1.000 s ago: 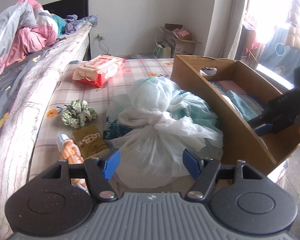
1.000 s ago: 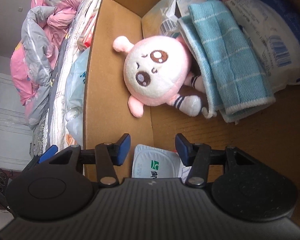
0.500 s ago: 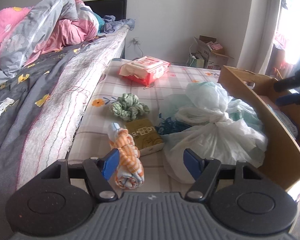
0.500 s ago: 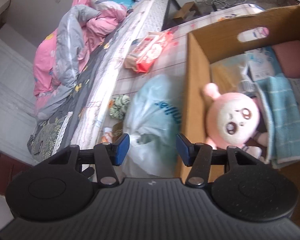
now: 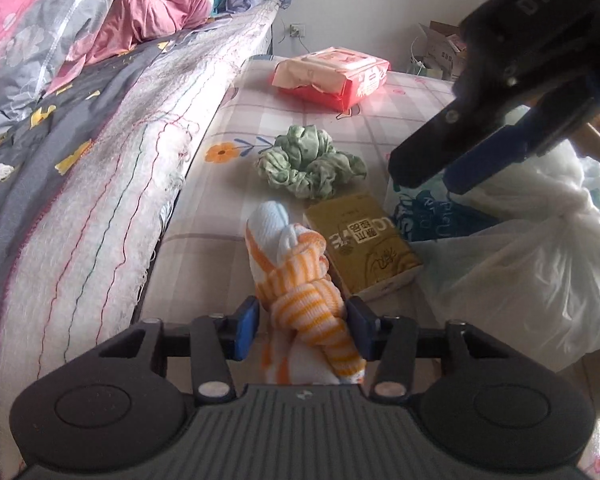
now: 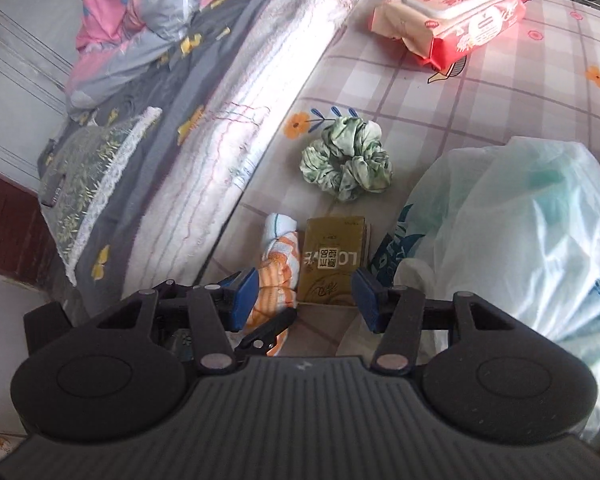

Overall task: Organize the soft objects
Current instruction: 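Move the right gripper to the gold tissue pack while the left gripper grasps the orange-striped sock, then close the right gripper on the gold tissue pack while the left gripper holds the sock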

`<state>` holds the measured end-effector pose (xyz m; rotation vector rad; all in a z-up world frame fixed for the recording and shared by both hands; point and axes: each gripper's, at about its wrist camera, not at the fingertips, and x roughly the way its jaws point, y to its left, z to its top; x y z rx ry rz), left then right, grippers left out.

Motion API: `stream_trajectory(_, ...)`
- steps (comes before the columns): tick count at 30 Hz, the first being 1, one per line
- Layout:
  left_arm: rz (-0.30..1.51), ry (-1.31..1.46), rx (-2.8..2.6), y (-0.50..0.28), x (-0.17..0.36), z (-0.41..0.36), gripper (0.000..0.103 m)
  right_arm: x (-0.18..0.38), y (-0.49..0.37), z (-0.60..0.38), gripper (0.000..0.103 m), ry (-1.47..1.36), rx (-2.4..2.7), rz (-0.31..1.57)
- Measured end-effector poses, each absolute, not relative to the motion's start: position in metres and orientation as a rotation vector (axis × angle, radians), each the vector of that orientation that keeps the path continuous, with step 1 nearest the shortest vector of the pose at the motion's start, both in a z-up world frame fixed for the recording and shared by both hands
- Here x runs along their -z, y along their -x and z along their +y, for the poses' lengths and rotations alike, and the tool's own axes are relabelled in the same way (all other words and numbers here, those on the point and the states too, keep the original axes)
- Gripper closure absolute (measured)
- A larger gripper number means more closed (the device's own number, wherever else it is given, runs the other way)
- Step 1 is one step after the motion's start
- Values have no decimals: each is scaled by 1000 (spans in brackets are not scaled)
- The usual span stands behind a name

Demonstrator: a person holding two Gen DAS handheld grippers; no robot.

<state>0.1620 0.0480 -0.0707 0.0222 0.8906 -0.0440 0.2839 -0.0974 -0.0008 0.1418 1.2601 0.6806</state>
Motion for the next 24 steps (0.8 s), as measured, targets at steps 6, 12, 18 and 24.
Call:
stream_trajectory(6,856,-4,-10,-152,71,62,60,32,-305,-59,51,6,-647,1320)
stream_trajectory(12,850,20,-18,-151,70,72,60,58,-315,-30,46,112,-622,1361)
stream_trajectory(18,836,24,-22,-150,71,72,61,69,-307,-14,49,199,-632,1323)
stream_trajectory(24,822,33,-21,-147,65,72,61,65,-302,-22,53,141,-646,1296)
